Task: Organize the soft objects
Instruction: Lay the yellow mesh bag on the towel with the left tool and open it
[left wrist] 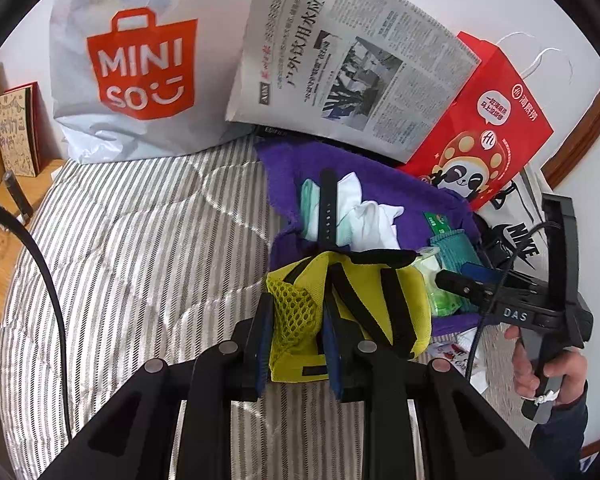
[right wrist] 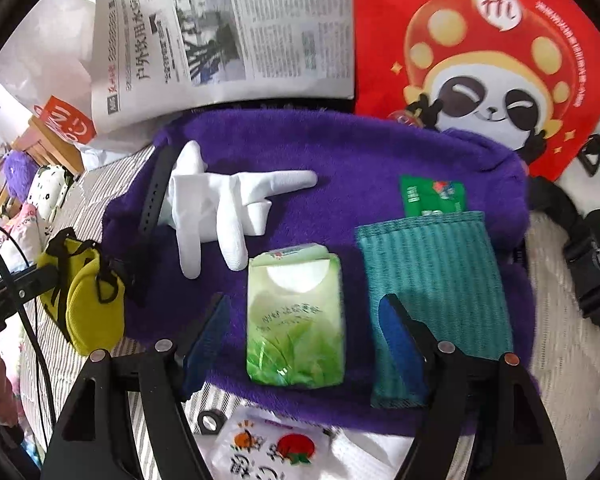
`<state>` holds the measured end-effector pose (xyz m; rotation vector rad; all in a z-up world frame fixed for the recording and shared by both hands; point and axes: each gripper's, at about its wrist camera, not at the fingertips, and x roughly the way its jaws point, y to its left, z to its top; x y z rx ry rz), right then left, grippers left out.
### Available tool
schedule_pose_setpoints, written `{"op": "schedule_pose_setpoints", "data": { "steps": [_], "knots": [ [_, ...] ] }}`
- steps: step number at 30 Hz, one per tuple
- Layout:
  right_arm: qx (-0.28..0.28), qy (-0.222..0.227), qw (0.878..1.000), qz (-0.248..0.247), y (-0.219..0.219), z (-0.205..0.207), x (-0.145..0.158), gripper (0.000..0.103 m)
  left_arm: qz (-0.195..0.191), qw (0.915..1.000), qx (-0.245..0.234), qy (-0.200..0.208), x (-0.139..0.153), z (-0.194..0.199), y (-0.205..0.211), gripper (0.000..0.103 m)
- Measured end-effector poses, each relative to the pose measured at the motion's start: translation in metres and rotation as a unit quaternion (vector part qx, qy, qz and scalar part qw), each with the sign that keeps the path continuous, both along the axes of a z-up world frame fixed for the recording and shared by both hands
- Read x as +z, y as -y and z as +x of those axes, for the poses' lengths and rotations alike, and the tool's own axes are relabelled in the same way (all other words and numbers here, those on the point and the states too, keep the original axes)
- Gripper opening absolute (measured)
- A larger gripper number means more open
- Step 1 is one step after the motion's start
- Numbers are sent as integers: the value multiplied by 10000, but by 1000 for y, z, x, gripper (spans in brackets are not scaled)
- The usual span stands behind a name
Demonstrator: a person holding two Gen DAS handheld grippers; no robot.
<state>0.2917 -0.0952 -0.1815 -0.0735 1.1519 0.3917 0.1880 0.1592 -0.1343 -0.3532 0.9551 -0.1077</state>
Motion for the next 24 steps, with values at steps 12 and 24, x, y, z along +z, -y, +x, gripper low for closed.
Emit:
{"op": "schedule_pose_setpoints", "data": {
  "steps": [12,24],
  "knots": [
    [-359,387,9986,67,55,-33,44,76,-16,10000,-52,61,-3,42,38,22],
    [-738,186,9968,238,94,-77,39,76,335,9991,-198,-186,-37,59,64,22]
  ]
}}
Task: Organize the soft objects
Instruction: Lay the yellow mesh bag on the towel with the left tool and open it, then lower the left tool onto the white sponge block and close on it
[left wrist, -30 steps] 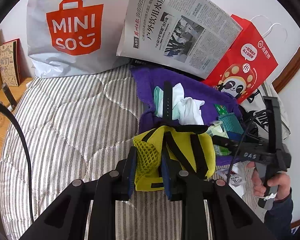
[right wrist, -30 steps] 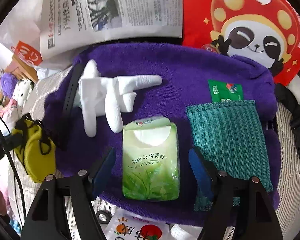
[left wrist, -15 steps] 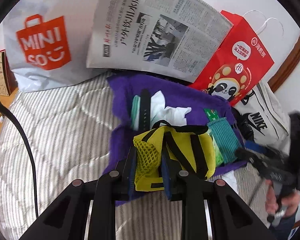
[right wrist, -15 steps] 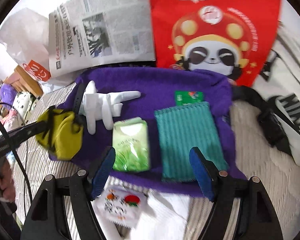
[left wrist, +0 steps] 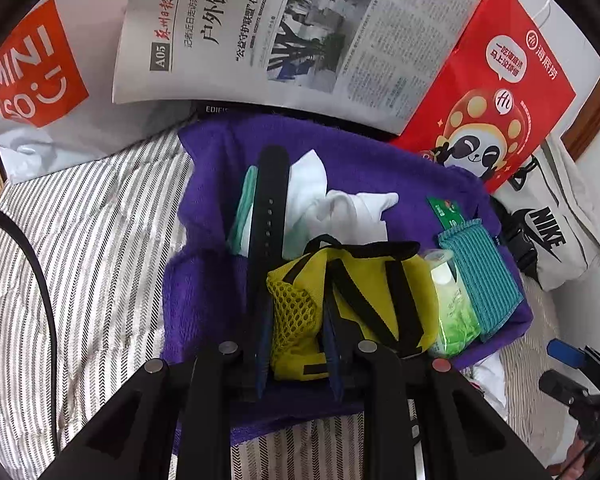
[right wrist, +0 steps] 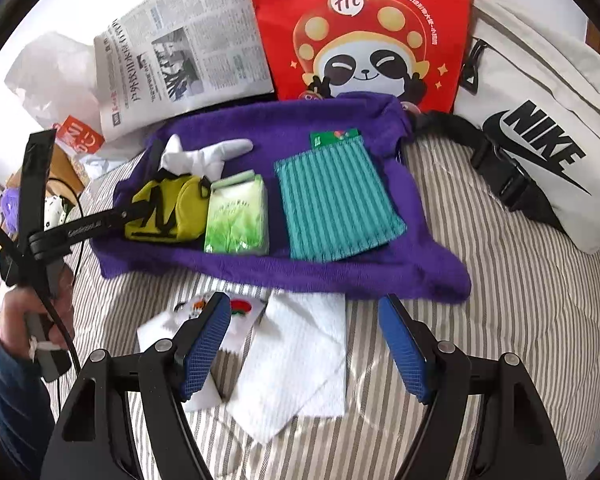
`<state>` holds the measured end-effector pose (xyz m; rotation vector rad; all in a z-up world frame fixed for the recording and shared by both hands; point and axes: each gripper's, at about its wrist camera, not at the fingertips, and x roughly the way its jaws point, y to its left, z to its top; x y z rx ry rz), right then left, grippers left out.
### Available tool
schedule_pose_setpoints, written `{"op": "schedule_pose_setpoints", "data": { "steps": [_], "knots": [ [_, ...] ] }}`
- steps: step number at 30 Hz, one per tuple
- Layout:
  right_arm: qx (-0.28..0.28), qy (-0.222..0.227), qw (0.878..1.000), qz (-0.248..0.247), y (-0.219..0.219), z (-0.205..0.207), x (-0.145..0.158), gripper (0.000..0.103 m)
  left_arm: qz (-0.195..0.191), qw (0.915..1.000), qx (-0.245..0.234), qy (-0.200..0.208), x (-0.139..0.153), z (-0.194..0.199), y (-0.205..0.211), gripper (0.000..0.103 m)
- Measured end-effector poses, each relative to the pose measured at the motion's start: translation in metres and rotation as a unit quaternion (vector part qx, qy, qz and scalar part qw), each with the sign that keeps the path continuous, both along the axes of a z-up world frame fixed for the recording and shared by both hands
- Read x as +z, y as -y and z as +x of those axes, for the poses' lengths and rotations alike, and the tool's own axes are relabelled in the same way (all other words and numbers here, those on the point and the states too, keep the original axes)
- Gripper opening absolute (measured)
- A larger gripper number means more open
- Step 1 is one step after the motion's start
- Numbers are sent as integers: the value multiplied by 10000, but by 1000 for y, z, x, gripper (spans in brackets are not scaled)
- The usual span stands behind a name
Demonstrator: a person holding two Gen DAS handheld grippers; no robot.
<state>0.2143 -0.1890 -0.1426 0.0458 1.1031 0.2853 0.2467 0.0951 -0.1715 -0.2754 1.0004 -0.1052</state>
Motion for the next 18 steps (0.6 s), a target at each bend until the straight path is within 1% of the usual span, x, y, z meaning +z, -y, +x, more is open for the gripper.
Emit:
{"op": "schedule_pose_setpoints", "data": {
  "steps": [4,7,10,11,12,13,18],
  "knots": [
    [70,-7,9999,-77,-2,-9,-1,76,52,9999,-36,-80,-1,-1,1,24],
    [66,-66,10000,0,-1,-13,-2,76,24,9999,-60,-116,-1,-2,0,25],
    [132,-207,9991,354,2,-21,1,76,32,9997,-68,-229,-1,-1,1,30],
    [156,-173,9989,401,2,-25,4,76,58,9997,-65,-248,0,-2,1,35],
    [170,-139,9992,347,1,-28,7,76,99,9995,-46,-283,0,-3,1,42],
    [188,-96,9995,251,0,-31,10,76,160,9993,-26,-332,0,-3,2,44],
    [198,50,9998,71,2,-45,16,76,271,9991,31,-314,8,-14,1,45]
  ]
}}
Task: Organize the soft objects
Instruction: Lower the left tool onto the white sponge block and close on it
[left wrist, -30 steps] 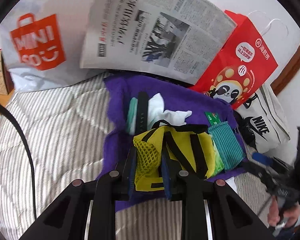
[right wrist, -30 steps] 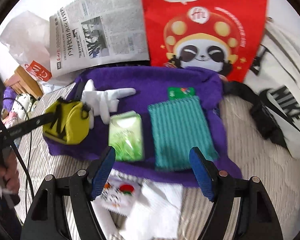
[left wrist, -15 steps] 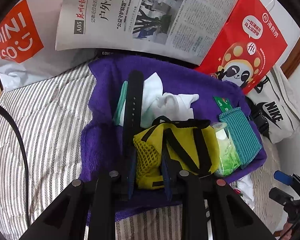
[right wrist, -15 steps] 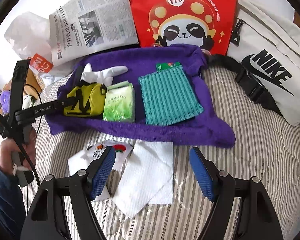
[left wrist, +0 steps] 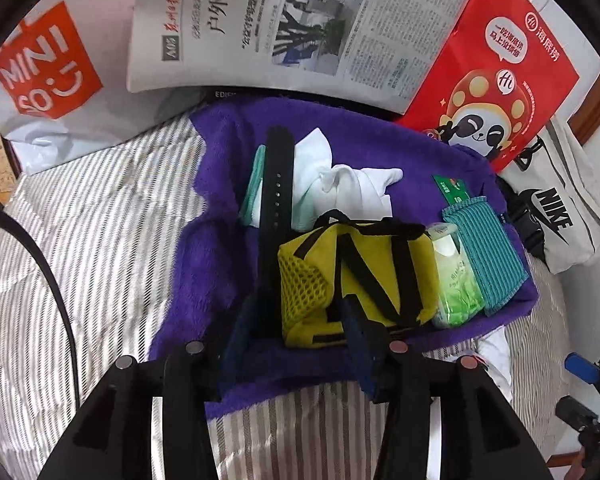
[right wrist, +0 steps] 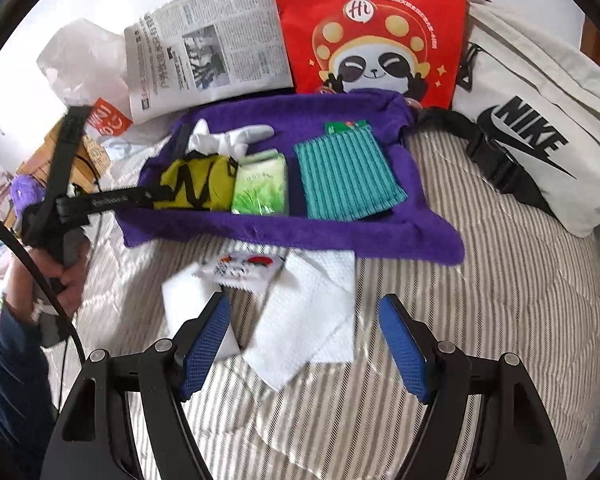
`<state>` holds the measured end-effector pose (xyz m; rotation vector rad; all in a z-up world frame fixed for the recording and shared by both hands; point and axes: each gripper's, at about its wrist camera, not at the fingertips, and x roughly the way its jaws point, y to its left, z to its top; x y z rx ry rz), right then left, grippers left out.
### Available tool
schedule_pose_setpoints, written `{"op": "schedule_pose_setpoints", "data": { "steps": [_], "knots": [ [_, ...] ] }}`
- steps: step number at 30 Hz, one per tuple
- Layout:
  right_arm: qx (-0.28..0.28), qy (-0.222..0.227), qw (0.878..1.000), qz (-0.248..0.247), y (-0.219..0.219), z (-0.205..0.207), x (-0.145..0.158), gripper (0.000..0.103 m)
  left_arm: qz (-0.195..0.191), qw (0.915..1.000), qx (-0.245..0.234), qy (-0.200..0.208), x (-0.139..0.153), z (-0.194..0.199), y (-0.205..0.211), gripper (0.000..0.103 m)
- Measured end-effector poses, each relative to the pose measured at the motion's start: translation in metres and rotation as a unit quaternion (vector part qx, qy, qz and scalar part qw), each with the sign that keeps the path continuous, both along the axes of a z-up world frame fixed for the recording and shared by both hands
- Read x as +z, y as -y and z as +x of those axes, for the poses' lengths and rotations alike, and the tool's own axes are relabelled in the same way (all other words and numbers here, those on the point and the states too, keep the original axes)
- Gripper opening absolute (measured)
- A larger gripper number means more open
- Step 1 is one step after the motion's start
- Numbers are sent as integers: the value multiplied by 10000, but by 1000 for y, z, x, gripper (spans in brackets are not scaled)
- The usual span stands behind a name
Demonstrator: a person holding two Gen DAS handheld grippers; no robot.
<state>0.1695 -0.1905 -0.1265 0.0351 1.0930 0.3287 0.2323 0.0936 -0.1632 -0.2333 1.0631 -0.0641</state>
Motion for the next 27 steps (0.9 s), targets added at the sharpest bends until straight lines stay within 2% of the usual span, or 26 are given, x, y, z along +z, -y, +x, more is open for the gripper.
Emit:
{"op": "schedule_pose_setpoints", "data": {
  "steps": [9,17,23,27],
  "knots": [
    [-70,-87,9999,-96,10,-23,-9,76,115,9997,-165,123,27,-38,21,50],
    [-226,-93,9997,-100,24,-41,-10,76,-526,9979,-313,-232,18,-75,61,51],
    [-234,18,9991,-348,31,-60,-8,76,-835,9947,-187,-569,6,-91,83,52],
    [-137,87,9990,-426,38,-75,-4,76,-894,9931,-110,-746,1,-93,98,52]
  ]
}}
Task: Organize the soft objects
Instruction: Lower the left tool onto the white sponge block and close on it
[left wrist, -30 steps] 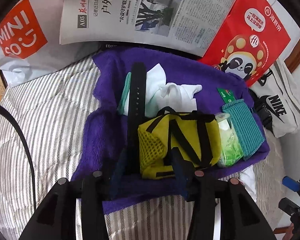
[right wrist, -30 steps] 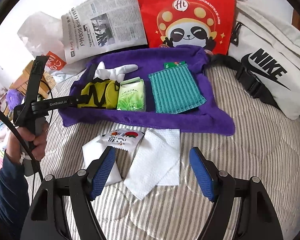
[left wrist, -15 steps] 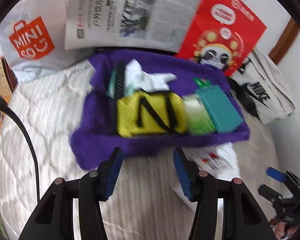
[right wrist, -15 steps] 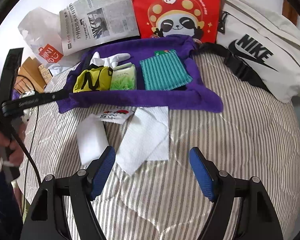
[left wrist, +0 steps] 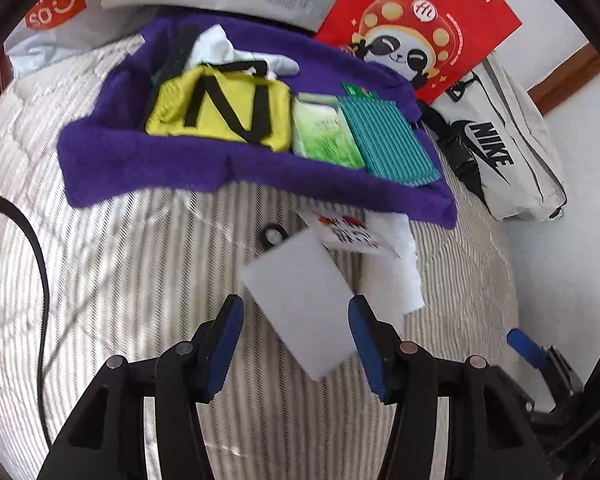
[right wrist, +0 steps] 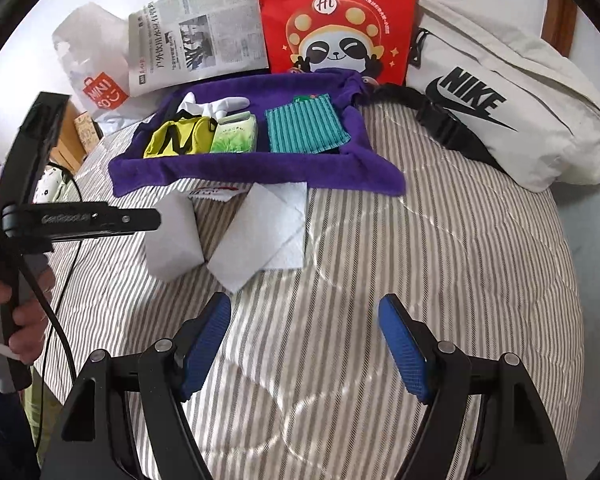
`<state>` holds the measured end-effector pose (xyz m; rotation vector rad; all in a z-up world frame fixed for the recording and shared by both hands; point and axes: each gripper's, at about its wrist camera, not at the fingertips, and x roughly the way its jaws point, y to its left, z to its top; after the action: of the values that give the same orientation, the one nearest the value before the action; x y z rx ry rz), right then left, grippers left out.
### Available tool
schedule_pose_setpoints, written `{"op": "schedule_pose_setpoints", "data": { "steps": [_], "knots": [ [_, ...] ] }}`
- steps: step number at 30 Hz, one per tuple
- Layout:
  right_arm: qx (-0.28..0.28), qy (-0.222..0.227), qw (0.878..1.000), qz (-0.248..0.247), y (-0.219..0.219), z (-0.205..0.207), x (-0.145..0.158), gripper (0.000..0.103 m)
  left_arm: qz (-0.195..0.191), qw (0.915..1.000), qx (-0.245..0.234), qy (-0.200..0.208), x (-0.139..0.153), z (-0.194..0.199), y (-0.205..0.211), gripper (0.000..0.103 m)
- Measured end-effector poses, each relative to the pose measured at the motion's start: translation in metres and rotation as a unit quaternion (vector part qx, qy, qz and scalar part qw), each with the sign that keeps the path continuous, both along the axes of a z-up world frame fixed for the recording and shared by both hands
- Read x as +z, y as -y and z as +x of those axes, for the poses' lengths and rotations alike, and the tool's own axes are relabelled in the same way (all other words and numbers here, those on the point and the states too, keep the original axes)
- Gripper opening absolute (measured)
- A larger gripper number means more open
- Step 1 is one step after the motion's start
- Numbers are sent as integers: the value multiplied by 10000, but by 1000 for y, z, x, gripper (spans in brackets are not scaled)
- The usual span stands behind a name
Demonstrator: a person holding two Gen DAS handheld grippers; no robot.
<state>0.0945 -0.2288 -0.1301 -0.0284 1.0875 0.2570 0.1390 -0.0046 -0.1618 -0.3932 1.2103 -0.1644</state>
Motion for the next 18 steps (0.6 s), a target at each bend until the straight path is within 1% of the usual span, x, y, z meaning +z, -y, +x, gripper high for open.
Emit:
{"op": "schedule_pose_setpoints", "data": {
  "steps": [3,5,7,9,10,11,14,17,18],
  "knots": [
    [1,17,10000,46,8,-10,1,76,32,9998,83,-156,-6,4,10,56],
    [7,-9,10000,99,11,-16,0,76,37,9992,187,-354,-13,8,16,57],
    [17,-37,9999,125,12,-20,-2,76,180,9986,254,-416,-18,11,22,59],
    [47,-70,9999,142,12,-24,-5,76,217,9983,276,-472,-23,15,27,63],
    [64,-78,9999,141,12,-26,-6,76,262,9980,334,-460,-24,16,30,64],
    [83,-83,9998,128,10,-29,-8,76,306,9979,339,-461,-25,17,31,68],
    [148,-122,9998,92,8,-31,-12,76,424,9976,308,-449,-27,20,38,69],
    [185,-179,9996,118,4,-32,-17,76,616,9975,155,-296,-24,19,43,69],
    [194,-188,9996,118,3,-32,-17,76,613,9977,105,-264,-24,18,42,69]
  ]
}}
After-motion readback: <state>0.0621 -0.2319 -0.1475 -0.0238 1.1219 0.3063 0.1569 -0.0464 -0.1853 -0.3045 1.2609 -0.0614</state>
